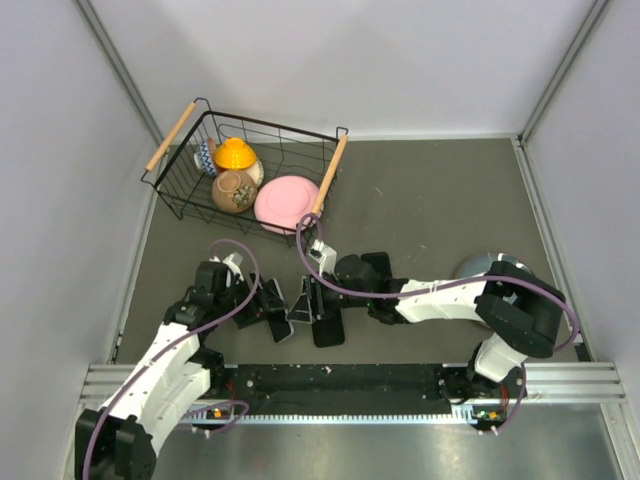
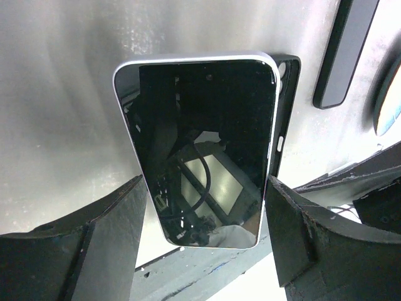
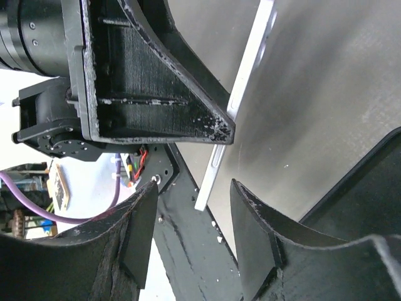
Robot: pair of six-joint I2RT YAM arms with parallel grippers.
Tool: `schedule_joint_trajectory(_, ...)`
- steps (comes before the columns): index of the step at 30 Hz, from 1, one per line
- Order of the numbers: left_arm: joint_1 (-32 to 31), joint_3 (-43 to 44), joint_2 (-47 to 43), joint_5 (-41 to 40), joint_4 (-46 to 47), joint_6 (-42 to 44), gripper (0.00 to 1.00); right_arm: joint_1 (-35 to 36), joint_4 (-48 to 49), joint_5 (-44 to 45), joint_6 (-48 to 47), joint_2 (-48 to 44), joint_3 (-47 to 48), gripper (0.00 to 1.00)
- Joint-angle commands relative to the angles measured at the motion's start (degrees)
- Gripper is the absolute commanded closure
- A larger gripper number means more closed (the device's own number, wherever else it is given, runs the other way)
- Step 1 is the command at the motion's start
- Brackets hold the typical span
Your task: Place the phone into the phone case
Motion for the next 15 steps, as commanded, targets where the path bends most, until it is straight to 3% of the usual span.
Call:
schedule_joint_trajectory(1,-2.9,2.2,0.7,-1.4,6.1,-1.9,1.0,0.1,3.2,0.4,1.2,0.7,2.9,0.51)
schedule_joint_trajectory(15,-8.3,2.5,3.2,-3.9,10.1,-7.1,1.0,2.2,-11.9,8.9,-3.9,3.2,7.2,0.53)
